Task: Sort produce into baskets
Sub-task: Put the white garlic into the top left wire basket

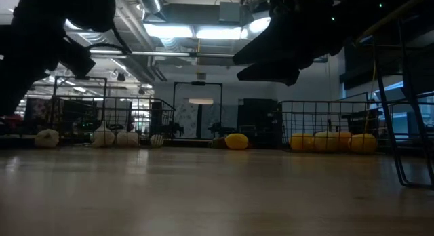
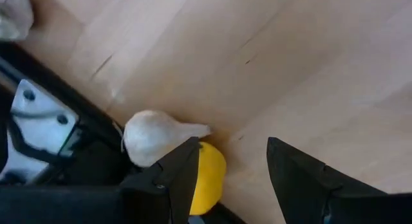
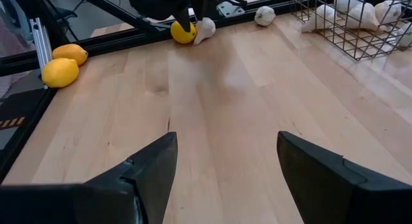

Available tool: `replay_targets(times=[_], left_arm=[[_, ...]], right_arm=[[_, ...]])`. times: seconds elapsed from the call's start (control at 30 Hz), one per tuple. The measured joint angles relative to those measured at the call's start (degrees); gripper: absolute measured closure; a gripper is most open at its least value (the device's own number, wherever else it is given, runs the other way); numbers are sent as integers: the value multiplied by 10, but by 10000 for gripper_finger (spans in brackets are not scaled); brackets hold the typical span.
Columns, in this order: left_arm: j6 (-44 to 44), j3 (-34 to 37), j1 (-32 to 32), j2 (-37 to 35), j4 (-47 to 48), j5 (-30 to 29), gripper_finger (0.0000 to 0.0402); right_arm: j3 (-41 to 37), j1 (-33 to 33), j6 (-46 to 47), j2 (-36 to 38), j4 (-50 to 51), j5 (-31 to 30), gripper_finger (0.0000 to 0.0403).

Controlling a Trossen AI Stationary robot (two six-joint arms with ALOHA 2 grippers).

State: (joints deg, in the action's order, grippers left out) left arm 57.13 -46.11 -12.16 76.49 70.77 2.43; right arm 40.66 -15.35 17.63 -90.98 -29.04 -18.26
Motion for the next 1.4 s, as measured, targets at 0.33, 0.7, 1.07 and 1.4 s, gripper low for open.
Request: replay_targets(times=[0.33,0.7,1.07,1.4], left_arm=[[34,36,-21,0,18,18,224],[33,50,-32,2,14,34,224],[7,53,-45,76,10,58,224],[-28,51,-57,86,-64,133,224]], right_arm=[[0,0,0,0,1,9,139],[0,0,0,0,1,9,139],[0,0,0,0,1,9,139],[0,0,0,0,0,9,139]])
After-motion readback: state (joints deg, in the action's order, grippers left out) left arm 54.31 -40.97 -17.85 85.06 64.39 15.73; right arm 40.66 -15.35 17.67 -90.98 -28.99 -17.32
